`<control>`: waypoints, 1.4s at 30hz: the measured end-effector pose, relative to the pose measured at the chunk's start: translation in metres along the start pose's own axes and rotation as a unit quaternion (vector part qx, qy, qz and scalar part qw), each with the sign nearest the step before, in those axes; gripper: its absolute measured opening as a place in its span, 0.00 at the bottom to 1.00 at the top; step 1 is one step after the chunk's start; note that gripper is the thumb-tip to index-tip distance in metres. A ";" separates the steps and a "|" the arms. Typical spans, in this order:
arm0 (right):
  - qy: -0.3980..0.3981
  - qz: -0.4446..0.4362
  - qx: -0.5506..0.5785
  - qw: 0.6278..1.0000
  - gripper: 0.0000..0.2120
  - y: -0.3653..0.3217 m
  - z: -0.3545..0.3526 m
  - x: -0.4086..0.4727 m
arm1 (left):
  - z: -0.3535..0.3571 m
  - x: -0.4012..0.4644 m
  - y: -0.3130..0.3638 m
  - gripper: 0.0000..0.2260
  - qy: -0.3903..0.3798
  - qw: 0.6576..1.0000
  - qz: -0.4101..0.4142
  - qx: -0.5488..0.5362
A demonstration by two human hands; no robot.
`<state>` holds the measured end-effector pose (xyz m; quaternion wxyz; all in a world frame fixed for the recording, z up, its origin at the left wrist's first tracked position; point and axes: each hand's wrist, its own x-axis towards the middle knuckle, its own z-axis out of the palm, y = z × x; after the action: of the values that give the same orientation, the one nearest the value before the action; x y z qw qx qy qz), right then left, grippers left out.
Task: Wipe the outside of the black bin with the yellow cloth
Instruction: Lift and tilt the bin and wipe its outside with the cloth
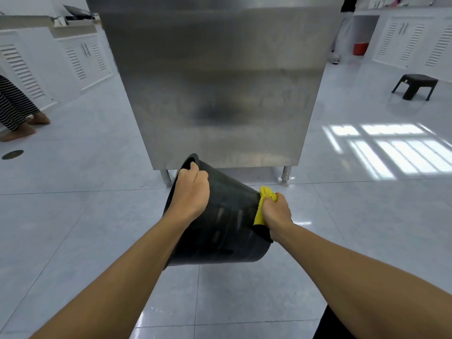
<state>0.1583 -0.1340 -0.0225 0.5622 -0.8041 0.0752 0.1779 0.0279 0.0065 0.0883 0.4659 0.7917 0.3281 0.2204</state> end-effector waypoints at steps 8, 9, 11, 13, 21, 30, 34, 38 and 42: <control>0.017 0.037 0.053 0.998 0.25 -0.003 -0.002 0.001 | -0.004 -0.008 0.002 0.12 0.080 0.992 0.028 -0.096; 0.022 0.037 0.057 0.997 0.25 -0.003 -0.002 0.001 | -0.005 -0.009 0.002 0.12 0.070 0.993 0.026 -0.092; 0.034 0.028 0.058 0.997 0.24 -0.004 -0.001 0.001 | -0.005 -0.009 0.002 0.10 0.033 0.997 0.022 -0.068; 0.044 0.016 0.053 0.997 0.24 -0.004 0.000 0.003 | -0.005 -0.009 0.000 0.08 -0.024 0.998 0.020 -0.050; 0.072 -0.127 -0.049 0.988 0.20 -0.008 0.001 -0.017 | -0.002 -0.016 0.005 0.16 -0.069 0.990 -0.025 -0.124; -0.112 -0.362 -0.024 0.925 0.24 -0.023 0.034 -0.117 | 0.009 -0.018 -0.006 0.16 -0.014 0.995 -0.008 -0.094; -0.139 -0.449 -0.040 0.882 0.25 -0.022 0.041 -0.141 | -0.003 -0.012 -0.002 0.14 0.016 0.984 -0.075 -0.160; -0.101 -0.486 -0.102 0.862 0.25 -0.019 0.039 -0.123 | -0.004 -0.013 0.006 0.15 0.027 0.986 -0.055 -0.153; -0.021 -0.432 -0.175 0.885 0.24 -0.007 0.030 -0.084 | -0.007 -0.009 0.006 0.20 0.058 0.979 -0.076 -0.180</control>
<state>0.0764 -0.1104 0.0053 0.4353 -0.8383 -0.3236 -0.0557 0.0194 0.0019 0.0966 0.5966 0.6529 0.3692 0.2855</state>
